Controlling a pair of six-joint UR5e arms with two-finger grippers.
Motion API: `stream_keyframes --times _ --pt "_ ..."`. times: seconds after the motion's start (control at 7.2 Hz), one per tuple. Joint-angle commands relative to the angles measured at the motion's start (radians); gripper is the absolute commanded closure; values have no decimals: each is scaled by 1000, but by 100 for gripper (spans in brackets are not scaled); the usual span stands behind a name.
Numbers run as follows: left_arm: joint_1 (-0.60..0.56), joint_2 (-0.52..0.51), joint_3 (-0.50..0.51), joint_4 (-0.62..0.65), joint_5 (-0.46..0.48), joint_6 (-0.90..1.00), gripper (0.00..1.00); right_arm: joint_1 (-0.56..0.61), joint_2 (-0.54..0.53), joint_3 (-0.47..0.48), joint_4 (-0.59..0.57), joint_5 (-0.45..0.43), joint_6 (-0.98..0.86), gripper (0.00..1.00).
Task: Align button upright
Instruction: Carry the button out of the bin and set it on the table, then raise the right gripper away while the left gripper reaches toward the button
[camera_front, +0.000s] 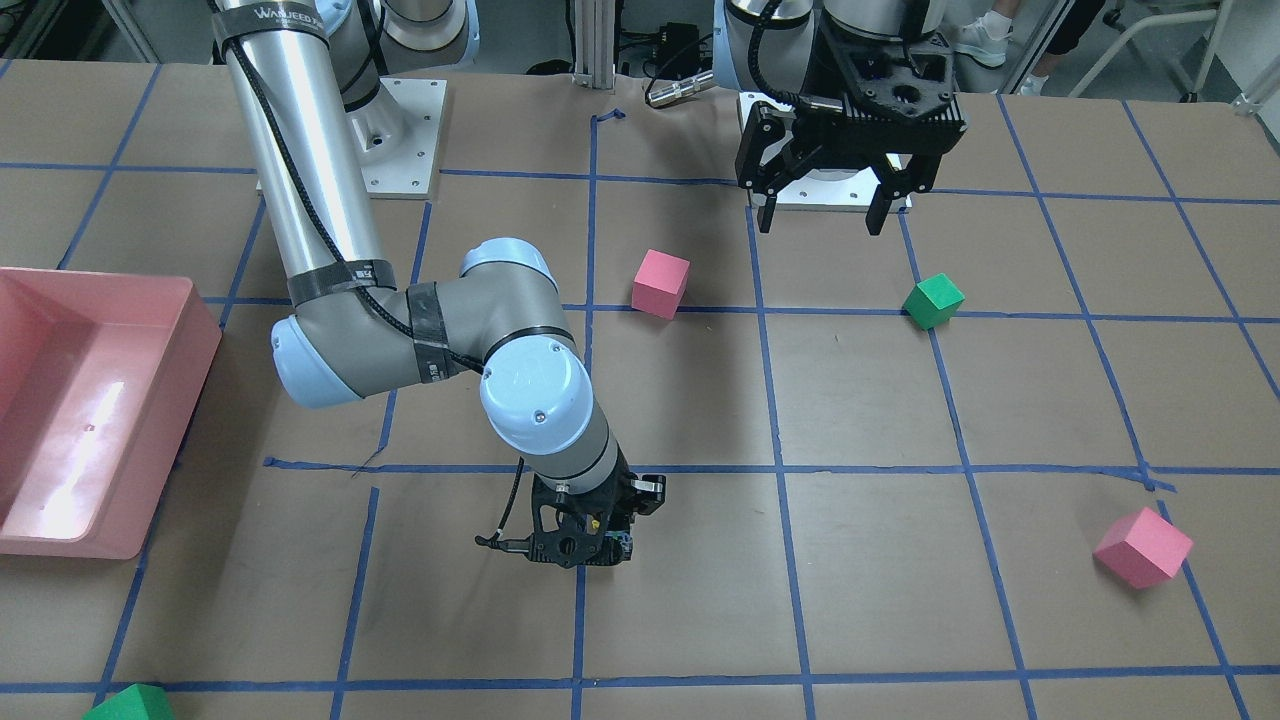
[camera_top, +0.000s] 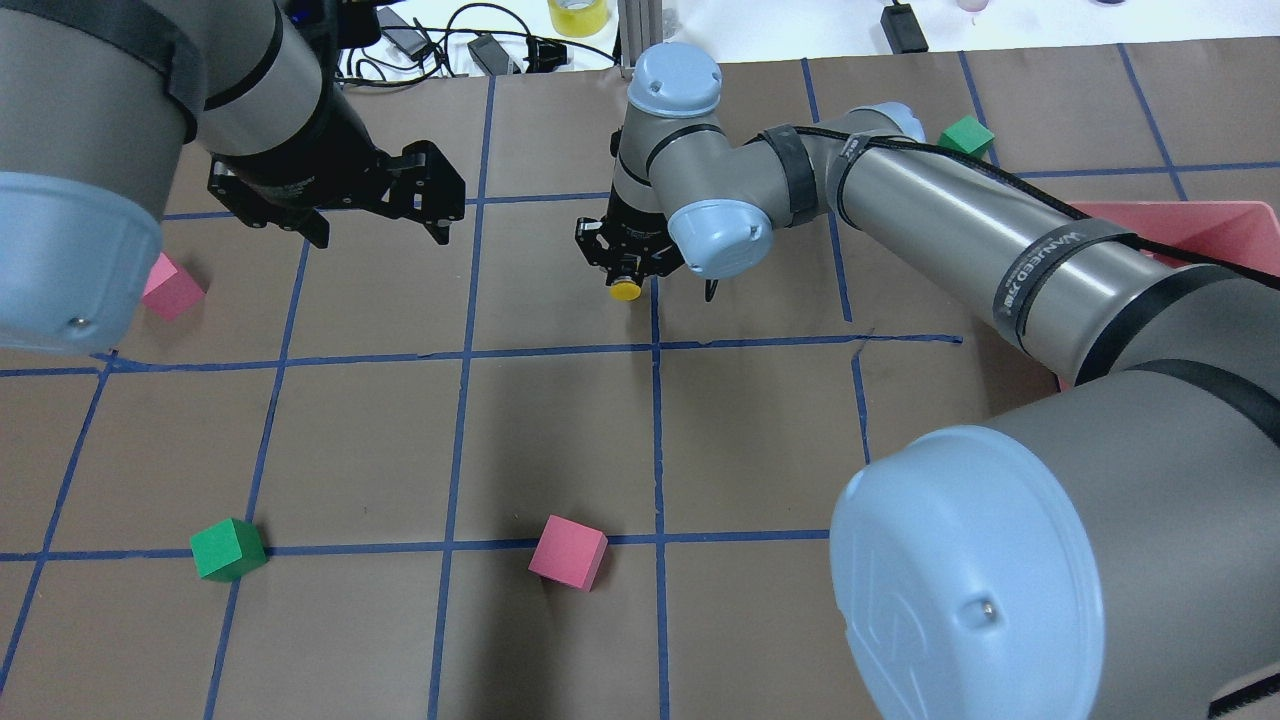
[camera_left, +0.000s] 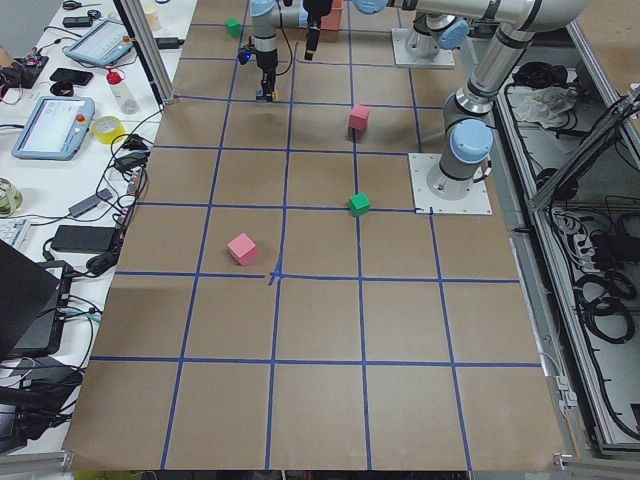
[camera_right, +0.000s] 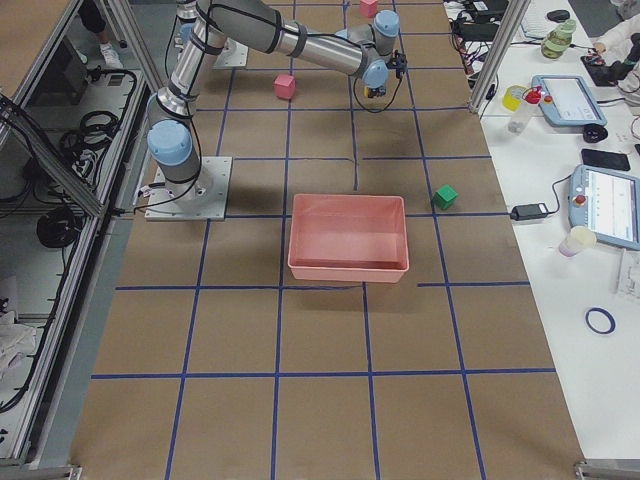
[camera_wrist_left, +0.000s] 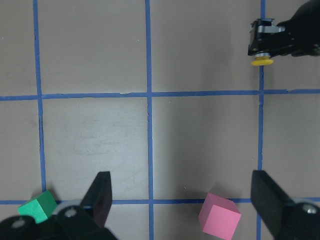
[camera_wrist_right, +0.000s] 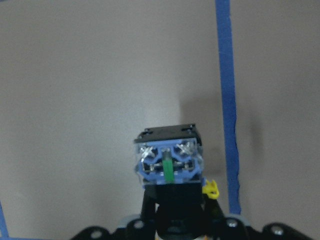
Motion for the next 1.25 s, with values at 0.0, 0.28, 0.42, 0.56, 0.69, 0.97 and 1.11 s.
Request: stream_keyframes --times 0.0,0.28,0.42,0.56,0.69,0.97,1.11 --pt "-1 -19 0 5 2 -1 0 2 -17 27 1 -8 -24 0" --pt "-7 -43 -3 1 -2 -14 0 -5 -101 50 32 -58 -26 0" --pt "-12 -48 -23 -8 -7 -23 0 -63 -156 51 152 -116 -107 0" --pt "-12 -55 -87 81 -7 -27 0 -180 -233 59 269 -122 -276 0" --pt "-18 -59 -169 196 -10 -75 0 -286 -317 67 368 -125 -370 0" --pt "-84 -117 -320 510 -7 -92 0 -401 -500 56 612 -125 -486 0" --pt "-121 -164 -372 645 -2 -174 0 -404 -554 42 697 -131 -485 0"
